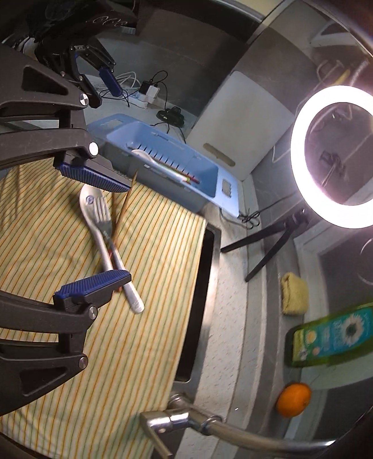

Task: Organize utensils
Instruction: 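Move both grippers back over the white ceramic spoon on the towel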

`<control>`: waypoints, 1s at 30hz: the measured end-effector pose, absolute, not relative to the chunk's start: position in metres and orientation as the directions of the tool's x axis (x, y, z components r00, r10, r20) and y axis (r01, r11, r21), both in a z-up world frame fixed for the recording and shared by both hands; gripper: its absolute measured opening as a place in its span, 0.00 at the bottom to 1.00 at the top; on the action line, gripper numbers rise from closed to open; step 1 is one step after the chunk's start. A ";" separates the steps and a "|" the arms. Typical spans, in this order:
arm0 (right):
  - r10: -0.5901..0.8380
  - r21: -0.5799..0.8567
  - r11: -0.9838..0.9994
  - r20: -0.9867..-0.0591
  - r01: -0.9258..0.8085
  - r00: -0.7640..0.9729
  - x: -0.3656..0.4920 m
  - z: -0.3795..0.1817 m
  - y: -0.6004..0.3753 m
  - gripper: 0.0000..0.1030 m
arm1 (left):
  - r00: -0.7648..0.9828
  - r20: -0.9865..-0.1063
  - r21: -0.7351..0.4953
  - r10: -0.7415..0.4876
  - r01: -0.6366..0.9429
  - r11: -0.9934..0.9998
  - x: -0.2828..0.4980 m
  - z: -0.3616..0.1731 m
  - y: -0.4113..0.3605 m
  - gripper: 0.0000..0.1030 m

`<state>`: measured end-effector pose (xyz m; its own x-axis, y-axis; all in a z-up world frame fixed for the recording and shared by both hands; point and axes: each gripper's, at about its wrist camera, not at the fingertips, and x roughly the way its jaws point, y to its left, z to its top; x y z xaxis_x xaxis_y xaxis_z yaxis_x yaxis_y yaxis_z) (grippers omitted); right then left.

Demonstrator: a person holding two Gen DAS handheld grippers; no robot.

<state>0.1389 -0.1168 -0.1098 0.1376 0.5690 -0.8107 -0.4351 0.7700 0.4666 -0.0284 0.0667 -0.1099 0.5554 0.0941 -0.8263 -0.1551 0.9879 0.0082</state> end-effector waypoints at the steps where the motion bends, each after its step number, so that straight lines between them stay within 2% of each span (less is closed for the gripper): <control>1: 0.575 0.479 0.767 -0.809 -0.426 0.125 0.140 -0.113 -0.122 0.51 | 0.547 -0.833 -0.001 0.081 -0.148 0.989 -0.028 -0.115 0.062 0.53; 9: 0.596 0.541 0.756 -0.802 -0.369 0.045 0.145 -0.141 -0.141 0.51 | 0.477 -0.879 -0.083 -0.015 -0.122 0.989 -0.022 -0.151 0.038 0.53; 18: 0.661 0.654 0.725 -0.749 -0.216 -0.050 0.136 -0.187 -0.135 0.50 | 0.389 -0.920 -0.077 -0.051 -0.053 0.996 -0.009 -0.190 0.034 0.53; 22: 0.688 0.692 0.707 -0.720 -0.144 -0.084 0.132 -0.208 -0.125 0.42 | 0.368 -0.927 -0.095 -0.076 -0.032 0.995 -0.001 -0.203 0.038 0.53; 30: 0.695 0.700 0.713 -0.713 -0.046 -0.091 0.138 -0.235 -0.115 0.32 | 0.365 -0.924 -0.122 -0.113 -0.001 0.993 0.011 -0.218 0.038 0.53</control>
<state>0.1377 -0.1147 -0.2349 -0.0913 0.6947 -0.7135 -0.0456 0.7128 0.6999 0.0115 0.0384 -0.2181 0.3647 -0.1133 -0.9242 -0.0012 0.9925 -0.1221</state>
